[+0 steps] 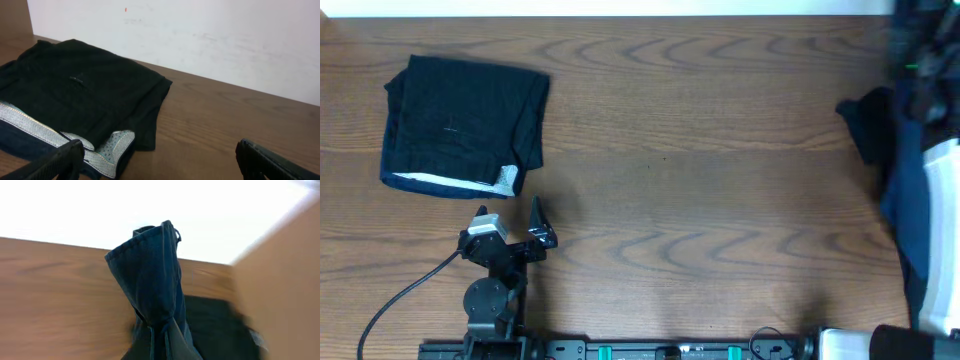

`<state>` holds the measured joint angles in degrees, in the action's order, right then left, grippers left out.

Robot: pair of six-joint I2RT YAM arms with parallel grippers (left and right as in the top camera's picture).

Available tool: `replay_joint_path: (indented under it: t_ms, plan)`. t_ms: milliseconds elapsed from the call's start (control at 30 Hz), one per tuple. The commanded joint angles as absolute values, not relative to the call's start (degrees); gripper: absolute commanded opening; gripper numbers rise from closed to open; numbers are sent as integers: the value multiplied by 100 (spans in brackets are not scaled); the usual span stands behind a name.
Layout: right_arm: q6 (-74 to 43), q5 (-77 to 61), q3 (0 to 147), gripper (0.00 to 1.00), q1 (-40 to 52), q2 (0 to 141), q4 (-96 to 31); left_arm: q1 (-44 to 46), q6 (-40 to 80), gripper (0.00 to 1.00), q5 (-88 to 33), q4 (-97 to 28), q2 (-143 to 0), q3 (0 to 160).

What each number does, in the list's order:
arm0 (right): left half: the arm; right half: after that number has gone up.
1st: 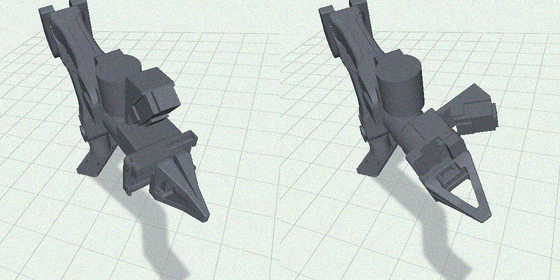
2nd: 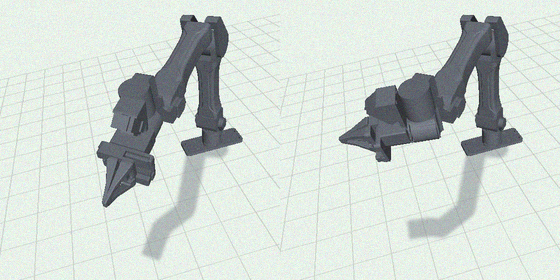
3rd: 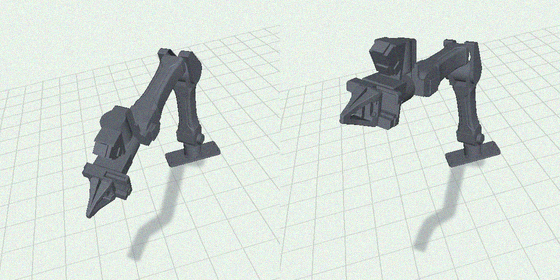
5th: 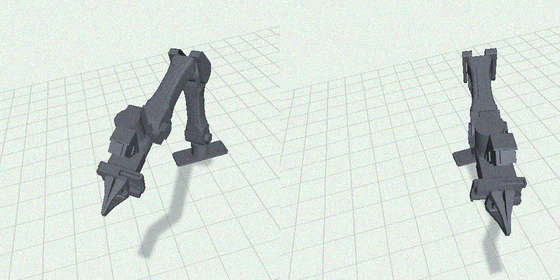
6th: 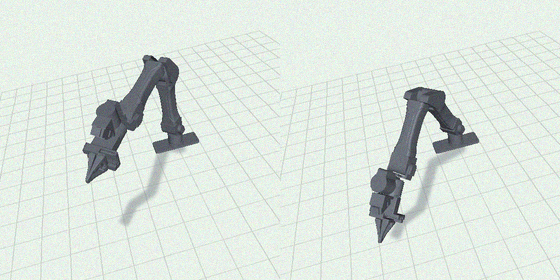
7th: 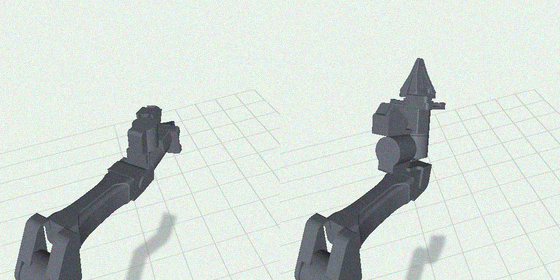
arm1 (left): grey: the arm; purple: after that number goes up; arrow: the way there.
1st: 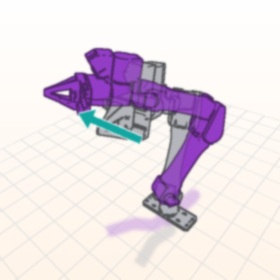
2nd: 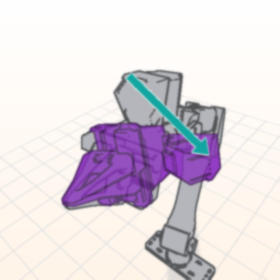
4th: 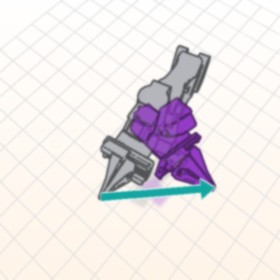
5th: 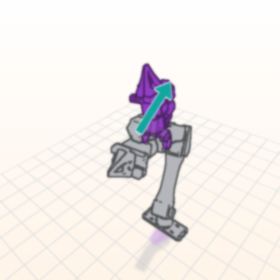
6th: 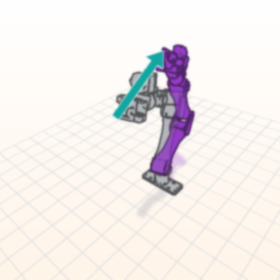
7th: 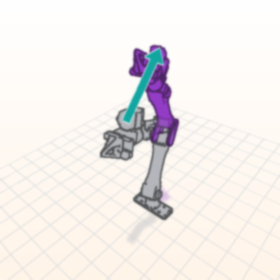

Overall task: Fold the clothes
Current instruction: 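Pull the denim shorts leftward and lay them on the table center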

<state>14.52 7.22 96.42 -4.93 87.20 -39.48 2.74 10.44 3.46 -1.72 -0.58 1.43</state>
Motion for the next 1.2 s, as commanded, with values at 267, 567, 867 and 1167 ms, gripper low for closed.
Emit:
replay_joint_path:
  t_ms: [267, 567, 867, 1167]
  plan:
    - [-93, -561, 9664, 1, 1833, 9933, -4899, 298, 967, 98, 517, -379, -23, 23]
    - [-381, -565, 9664, 1, 2838, 11587, -4735, 298, 965, 98, 517, -379, -23, 23]
    - [-266, -661, 9664, 1, 3253, 12011, -4657, 298, 967, 98, 519, -379, -23, 23]
    - [-248, -690, 9642, 1, 3771, 12016, -4762, 298, 967, 98, 517, -379, -23, 23]
